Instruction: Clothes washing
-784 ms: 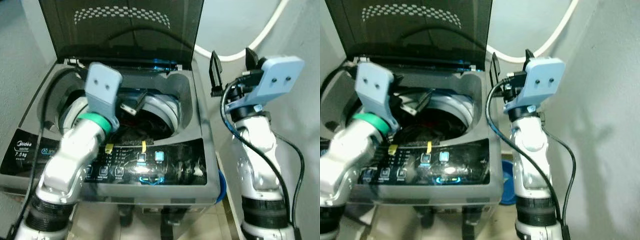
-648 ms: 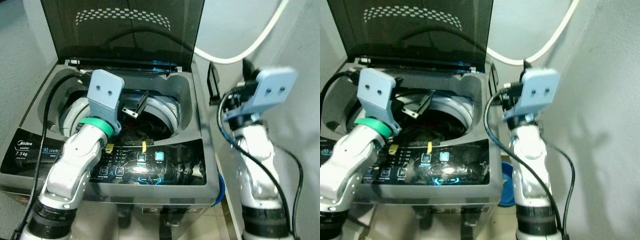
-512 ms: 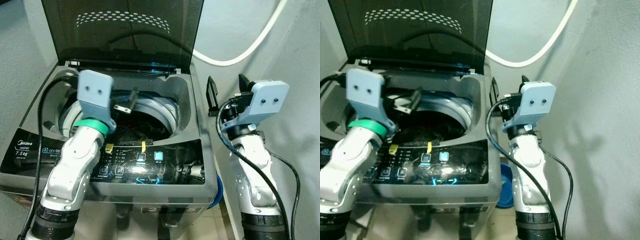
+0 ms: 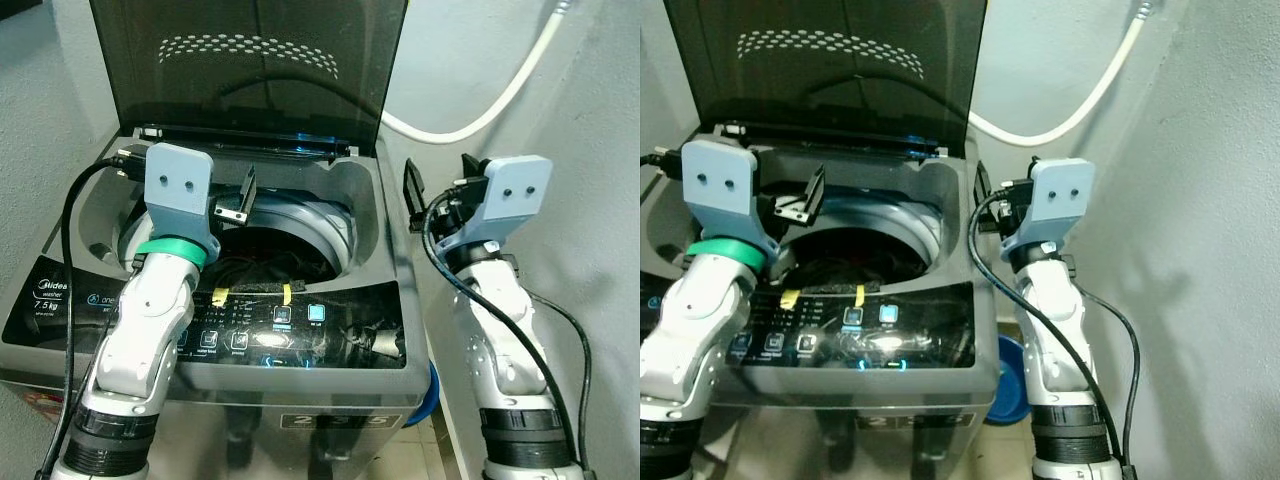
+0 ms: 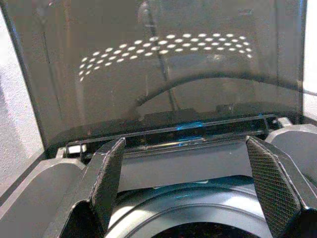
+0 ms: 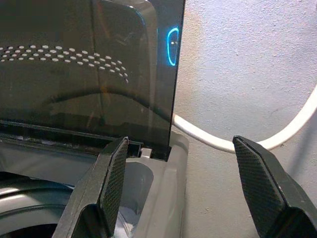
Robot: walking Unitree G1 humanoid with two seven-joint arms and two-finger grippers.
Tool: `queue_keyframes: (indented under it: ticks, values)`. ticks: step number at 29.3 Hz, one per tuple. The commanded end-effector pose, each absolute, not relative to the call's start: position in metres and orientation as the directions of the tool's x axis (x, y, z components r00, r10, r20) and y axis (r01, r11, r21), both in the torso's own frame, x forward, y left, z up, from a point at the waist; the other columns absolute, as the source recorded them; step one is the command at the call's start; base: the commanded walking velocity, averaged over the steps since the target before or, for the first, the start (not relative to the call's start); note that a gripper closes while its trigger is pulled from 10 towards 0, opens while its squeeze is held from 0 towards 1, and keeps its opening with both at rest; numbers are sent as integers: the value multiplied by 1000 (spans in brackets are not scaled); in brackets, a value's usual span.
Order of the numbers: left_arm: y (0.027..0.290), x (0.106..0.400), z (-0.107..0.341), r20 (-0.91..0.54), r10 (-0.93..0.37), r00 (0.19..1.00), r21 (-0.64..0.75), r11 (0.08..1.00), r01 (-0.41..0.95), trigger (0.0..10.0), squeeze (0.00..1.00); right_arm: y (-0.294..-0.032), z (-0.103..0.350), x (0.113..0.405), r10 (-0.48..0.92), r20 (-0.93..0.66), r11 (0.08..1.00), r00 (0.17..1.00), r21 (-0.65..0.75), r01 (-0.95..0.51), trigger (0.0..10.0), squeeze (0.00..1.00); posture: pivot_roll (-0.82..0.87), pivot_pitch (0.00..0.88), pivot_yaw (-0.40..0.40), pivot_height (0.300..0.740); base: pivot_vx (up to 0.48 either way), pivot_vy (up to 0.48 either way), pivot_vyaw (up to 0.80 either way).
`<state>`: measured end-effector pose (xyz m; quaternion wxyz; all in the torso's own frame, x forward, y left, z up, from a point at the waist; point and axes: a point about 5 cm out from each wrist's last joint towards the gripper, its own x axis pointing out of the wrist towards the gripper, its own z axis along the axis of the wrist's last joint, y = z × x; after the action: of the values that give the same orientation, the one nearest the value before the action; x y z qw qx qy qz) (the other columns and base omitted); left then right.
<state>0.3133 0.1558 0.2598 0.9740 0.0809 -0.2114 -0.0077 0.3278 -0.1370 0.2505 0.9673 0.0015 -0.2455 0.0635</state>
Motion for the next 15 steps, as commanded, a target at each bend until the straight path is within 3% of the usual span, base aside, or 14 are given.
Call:
queue_keyframes:
  ticks: [1,15]
  values:
    - [159,316,258,415,-21,909,155,987,-48,10000,0,-134,253,330,130,485,990,865,-22,-137,10000,0,115,0,-49,740,-326,0,0]
    - [160,320,259,432,-14,902,149,987,-57,10000,0,-133,250,331,131,484,991,865,-32,-132,10000,0,103,0,-44,740,-343,0,0]
